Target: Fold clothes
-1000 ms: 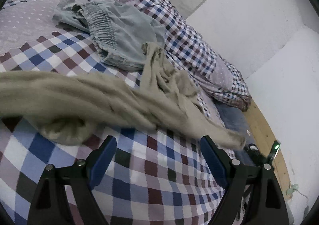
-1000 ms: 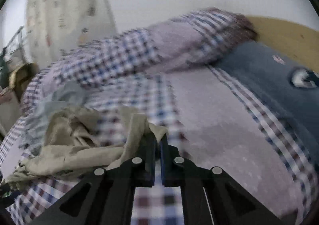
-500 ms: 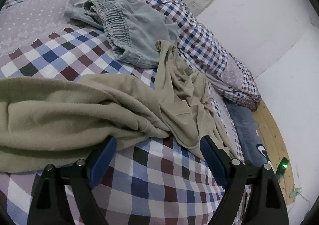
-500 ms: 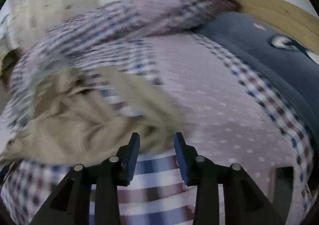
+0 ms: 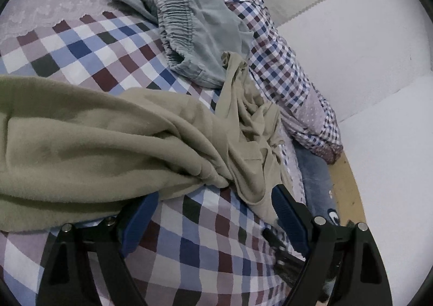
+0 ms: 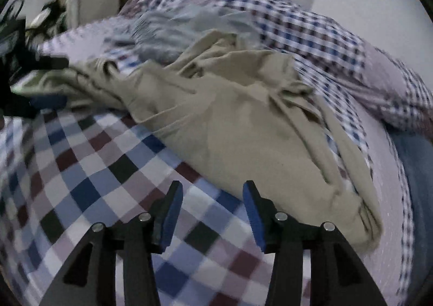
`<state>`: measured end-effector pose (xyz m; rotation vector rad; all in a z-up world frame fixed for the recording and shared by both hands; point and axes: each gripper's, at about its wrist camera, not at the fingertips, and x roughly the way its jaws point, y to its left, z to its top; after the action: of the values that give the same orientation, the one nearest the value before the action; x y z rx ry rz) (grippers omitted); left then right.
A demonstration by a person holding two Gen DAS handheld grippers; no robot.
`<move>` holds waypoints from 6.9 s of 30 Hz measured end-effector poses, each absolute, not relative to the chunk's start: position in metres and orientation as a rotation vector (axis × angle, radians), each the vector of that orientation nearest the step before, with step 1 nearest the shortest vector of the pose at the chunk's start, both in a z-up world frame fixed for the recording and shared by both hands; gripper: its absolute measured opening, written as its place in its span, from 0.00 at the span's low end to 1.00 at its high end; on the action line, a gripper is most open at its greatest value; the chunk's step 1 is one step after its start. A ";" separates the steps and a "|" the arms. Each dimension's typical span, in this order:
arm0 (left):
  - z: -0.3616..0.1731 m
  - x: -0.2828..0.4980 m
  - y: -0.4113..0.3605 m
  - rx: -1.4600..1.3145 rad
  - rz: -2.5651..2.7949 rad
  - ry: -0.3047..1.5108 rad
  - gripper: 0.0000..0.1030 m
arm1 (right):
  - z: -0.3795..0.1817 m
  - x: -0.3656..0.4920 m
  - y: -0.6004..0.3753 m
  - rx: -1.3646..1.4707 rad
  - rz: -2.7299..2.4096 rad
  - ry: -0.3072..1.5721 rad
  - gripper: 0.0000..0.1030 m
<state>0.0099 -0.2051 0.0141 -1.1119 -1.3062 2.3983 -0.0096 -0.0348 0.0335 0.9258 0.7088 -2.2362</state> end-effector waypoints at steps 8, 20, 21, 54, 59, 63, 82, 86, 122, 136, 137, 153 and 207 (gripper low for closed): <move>0.013 0.006 -0.204 -1.145 2.395 -1.288 0.86 | 0.010 -0.046 -0.046 0.910 -2.329 0.835 0.48; 0.004 0.009 -0.212 -1.272 2.458 -1.279 0.29 | 0.034 -0.009 -0.016 0.903 -2.377 0.611 0.02; 0.003 0.011 -0.214 -1.258 2.445 -1.303 0.24 | 0.038 0.000 -0.011 0.896 -2.384 0.576 0.02; 0.068 0.053 -0.262 -0.593 2.452 -1.427 0.00 | 0.175 0.056 0.035 0.748 -2.367 0.235 0.01; 0.052 0.035 -0.260 -0.716 2.443 -1.435 0.05 | 0.209 -0.059 -0.006 0.831 -2.353 0.253 0.01; 0.052 0.029 -0.255 -0.740 2.496 -1.376 0.35 | 0.221 -0.125 -0.044 0.814 -2.453 0.394 0.01; 0.058 0.018 -0.199 -0.897 2.555 -0.987 0.73 | 0.124 -0.146 -0.047 0.883 -2.618 0.428 0.69; 0.054 0.018 -0.200 -0.910 2.539 -1.028 0.73 | 0.081 -0.128 -0.060 0.915 -2.526 0.615 0.69; 0.084 0.047 -0.246 -0.583 2.651 -1.206 0.70 | 0.253 -0.022 -0.012 0.802 -2.269 0.294 0.10; 0.060 0.017 -0.198 -0.871 2.443 -1.033 0.69 | 0.162 -0.039 -0.032 1.001 -2.354 0.418 0.55; 0.058 0.016 -0.193 -0.886 2.420 -1.023 0.69 | 0.154 -0.020 -0.040 0.978 -2.296 0.454 0.55; 0.041 0.007 -0.062 -1.062 2.380 -0.475 0.35 | 0.063 0.014 0.019 1.026 -2.386 0.113 0.47; 0.057 0.008 -0.256 -0.424 2.309 -1.485 0.00 | 0.056 -0.044 0.262 1.031 -2.645 -0.769 0.01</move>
<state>0.0079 -0.2555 0.0572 -0.4237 -1.4854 2.3086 -0.0442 0.2620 0.0558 1.0306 -0.7690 -2.6451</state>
